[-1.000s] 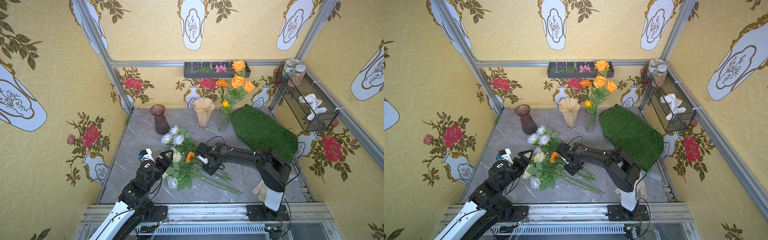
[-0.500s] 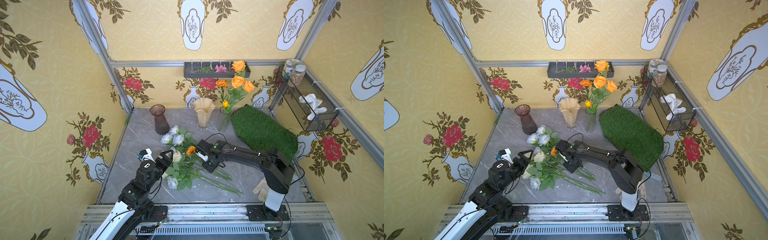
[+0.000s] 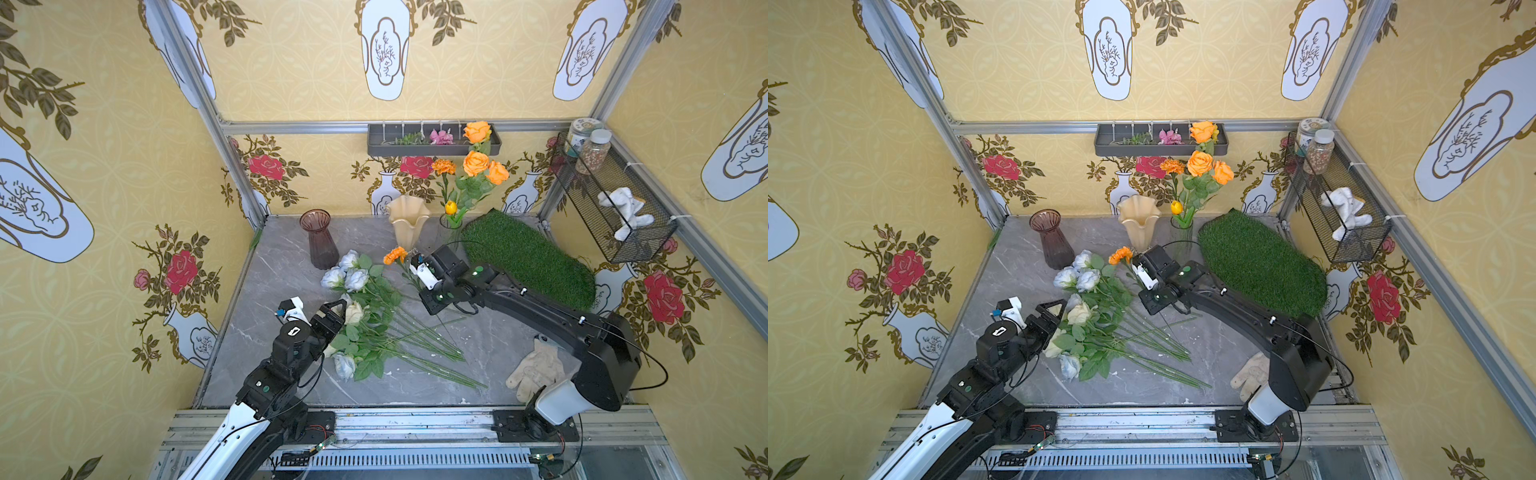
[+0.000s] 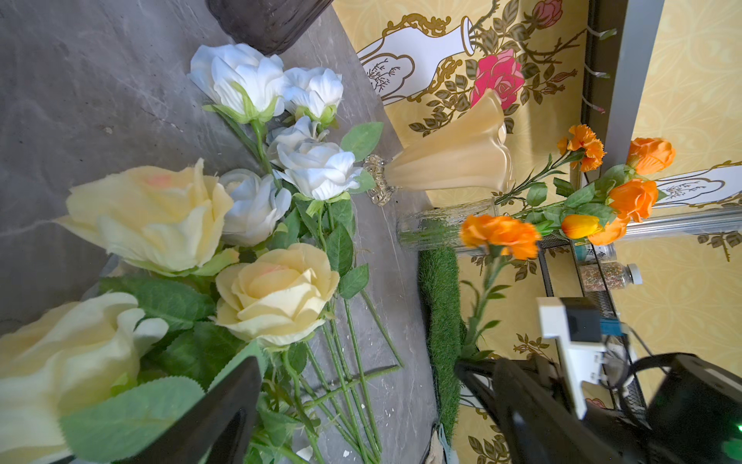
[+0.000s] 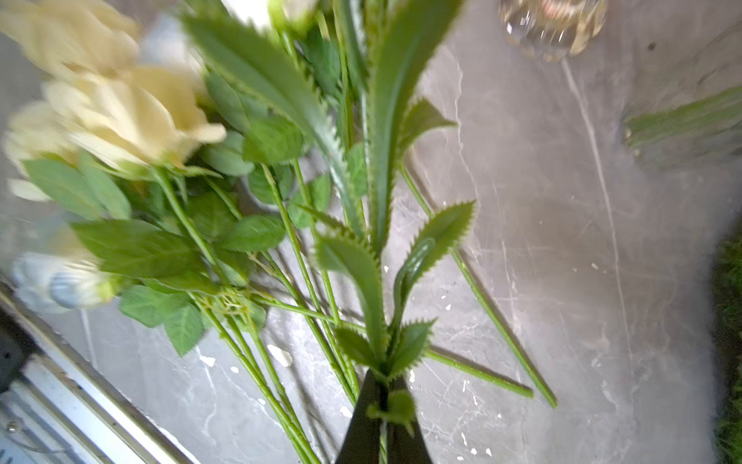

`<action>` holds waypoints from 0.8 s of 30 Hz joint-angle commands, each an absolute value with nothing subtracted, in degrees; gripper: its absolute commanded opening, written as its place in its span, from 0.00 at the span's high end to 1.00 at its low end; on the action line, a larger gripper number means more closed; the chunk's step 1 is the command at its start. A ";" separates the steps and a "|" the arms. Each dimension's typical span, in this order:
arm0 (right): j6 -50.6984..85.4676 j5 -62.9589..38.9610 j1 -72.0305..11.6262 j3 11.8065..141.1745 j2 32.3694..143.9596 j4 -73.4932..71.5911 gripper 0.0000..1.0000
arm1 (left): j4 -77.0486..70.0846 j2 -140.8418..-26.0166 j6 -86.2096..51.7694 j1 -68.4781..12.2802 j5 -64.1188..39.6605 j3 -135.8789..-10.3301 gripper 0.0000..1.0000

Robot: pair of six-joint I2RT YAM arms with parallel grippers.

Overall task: Arrange the flowers in different vases according to their colors
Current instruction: Pick up the flower at the center of the board, then insert the flower into the vase.

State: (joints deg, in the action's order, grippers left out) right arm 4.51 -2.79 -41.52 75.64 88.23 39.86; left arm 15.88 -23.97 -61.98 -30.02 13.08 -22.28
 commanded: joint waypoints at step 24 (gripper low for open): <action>6.19 3.34 -22.31 83.76 86.43 -26.93 1.00 | 13.36 -23.43 -61.18 -29.97 13.27 -21.47 0.07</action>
State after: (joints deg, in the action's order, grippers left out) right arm 5.98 3.22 -23.03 82.17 84.51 -19.75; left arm 14.74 -23.35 -61.91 -30.02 13.26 -21.82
